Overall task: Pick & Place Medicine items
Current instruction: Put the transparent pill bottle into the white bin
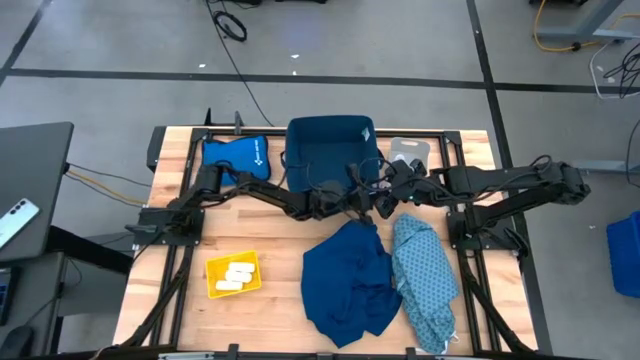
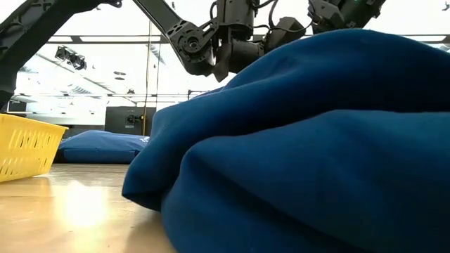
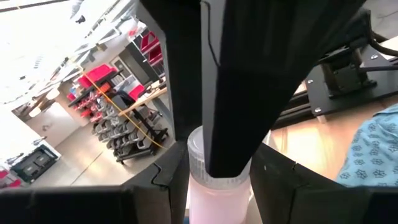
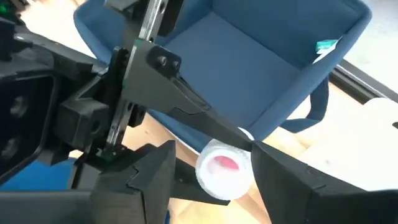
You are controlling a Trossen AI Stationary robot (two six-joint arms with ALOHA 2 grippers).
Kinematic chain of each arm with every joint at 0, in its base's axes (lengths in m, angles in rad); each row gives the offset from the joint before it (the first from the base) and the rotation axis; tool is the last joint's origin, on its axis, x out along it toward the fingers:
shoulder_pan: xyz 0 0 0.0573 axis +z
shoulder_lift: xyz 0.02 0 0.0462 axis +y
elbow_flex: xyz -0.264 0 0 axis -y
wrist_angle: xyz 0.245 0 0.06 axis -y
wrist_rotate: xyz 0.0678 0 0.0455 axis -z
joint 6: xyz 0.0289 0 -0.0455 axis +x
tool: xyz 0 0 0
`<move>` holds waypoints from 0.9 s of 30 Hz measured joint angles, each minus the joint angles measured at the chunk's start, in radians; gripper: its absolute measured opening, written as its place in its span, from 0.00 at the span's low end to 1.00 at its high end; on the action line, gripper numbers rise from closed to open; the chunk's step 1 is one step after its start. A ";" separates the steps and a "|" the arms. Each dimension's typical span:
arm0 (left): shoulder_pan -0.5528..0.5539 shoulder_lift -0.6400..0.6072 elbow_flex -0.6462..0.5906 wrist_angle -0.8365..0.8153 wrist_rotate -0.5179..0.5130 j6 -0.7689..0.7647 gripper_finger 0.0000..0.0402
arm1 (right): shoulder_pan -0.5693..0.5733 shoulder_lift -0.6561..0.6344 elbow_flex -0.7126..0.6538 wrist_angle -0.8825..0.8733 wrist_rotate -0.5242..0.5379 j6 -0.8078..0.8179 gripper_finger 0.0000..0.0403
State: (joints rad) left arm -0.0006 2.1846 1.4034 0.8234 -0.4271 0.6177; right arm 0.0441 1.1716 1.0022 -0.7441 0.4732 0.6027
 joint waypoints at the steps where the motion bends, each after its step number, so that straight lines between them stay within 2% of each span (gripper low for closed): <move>1: 0.000 0.001 0.001 0.000 -0.003 -0.004 0.35 | 0.000 0.002 0.000 -0.008 -0.002 0.002 0.53; 16: -0.002 0.002 0.005 0.029 -0.015 -0.021 0.35 | -0.005 0.004 0.001 -0.076 -0.007 0.018 0.53; 19: -0.005 0.002 0.005 0.029 -0.016 -0.023 0.35 | -0.005 0.006 0.001 -0.075 0.000 0.022 0.48; 23: -0.006 0.002 0.005 0.029 -0.019 -0.027 0.35 | -0.004 0.006 0.001 -0.076 -0.002 0.021 0.35; 27: -0.006 0.002 0.005 0.029 -0.019 -0.029 0.35 | -0.005 0.006 0.001 -0.076 -0.003 0.014 0.33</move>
State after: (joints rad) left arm -0.0069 2.1864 1.4082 0.8528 -0.4459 0.5888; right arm 0.0395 1.1778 1.0031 -0.8204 0.4702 0.6164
